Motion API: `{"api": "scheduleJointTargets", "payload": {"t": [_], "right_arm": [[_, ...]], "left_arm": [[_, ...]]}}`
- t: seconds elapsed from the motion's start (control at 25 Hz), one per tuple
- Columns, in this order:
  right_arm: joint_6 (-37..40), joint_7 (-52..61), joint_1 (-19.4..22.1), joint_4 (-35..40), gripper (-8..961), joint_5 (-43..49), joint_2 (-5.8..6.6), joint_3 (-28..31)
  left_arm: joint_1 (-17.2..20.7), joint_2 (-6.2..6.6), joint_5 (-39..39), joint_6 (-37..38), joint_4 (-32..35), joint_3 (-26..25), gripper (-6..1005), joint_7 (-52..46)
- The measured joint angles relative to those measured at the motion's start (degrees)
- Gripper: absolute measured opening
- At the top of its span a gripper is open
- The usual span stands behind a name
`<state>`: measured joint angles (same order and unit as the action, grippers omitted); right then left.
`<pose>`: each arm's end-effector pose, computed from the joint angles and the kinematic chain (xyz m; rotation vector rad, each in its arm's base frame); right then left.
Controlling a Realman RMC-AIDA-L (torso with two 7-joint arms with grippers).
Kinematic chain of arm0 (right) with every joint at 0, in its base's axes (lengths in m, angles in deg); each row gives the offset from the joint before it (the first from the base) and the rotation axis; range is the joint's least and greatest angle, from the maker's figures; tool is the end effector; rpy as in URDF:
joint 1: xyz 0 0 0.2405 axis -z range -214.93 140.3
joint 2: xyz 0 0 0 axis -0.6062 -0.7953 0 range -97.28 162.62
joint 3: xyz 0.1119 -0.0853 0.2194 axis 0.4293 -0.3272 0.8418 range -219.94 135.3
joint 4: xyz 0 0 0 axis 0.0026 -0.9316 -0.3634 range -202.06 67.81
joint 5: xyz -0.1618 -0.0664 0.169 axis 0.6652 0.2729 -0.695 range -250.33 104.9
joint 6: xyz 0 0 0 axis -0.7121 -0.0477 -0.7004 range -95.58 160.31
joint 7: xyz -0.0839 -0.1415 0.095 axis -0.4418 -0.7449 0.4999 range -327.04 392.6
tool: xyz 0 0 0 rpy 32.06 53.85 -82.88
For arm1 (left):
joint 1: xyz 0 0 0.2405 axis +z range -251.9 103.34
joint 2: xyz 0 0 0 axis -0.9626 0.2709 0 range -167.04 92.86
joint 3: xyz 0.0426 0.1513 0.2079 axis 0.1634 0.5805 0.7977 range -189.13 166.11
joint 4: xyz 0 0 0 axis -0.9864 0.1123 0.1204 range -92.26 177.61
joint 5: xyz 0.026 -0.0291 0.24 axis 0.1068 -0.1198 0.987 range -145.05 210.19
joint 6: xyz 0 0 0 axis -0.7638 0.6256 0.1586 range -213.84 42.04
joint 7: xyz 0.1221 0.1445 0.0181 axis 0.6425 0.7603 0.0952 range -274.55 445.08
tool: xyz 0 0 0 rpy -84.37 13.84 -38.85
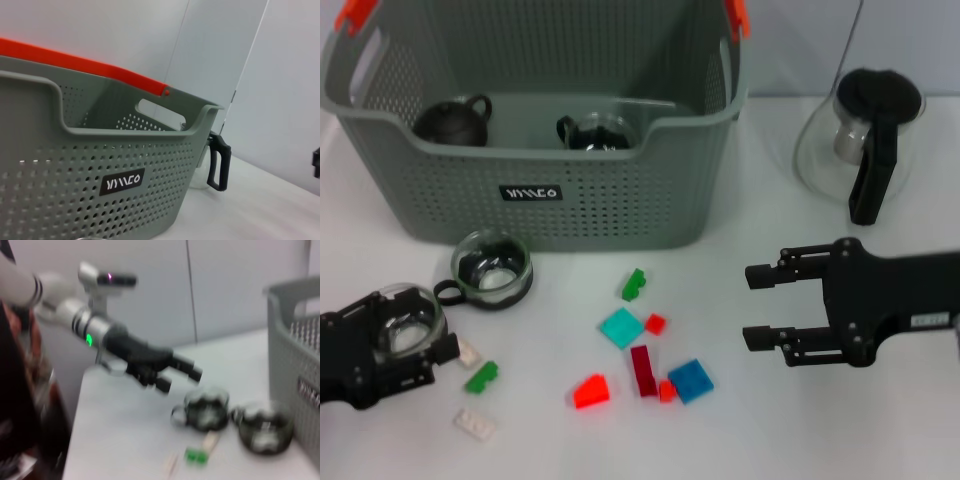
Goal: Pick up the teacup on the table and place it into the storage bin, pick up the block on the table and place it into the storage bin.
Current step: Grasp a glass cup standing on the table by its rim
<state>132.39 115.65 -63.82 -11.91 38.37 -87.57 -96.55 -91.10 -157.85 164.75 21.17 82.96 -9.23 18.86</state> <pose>0.2144 0.3425 -0.0335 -3.0076 0.2760 0.6313 -0.3687 0.2531 0.0133 -2.3980 -0.8017 -0.8220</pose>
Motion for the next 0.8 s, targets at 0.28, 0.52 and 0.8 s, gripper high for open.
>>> {"api": "scheduleJointTargets", "payload": {"t": [0.28, 0.52, 0.8], "right_arm": [[-2.0, -29.3, 2.0, -24.4, 675, -5.2, 0.92, 11.6], [-2.0, -26.9, 2.2, -23.8, 677, -5.1, 1.47, 12.4], [-2.2, -25.6, 1.9, -23.5, 676, -5.2, 1.44, 12.9]], "left_arm": [[-1.5, 0.42, 0.0, 1.8, 2.9, 4.2, 887, -3.4], [-5.4, 0.56, 2.6, 5.6, 24.8, 18.1, 886, -31.9], [-12.7, 0.60, 17.2, 9.1, 45.5, 39.5, 867, -57.0]]}}
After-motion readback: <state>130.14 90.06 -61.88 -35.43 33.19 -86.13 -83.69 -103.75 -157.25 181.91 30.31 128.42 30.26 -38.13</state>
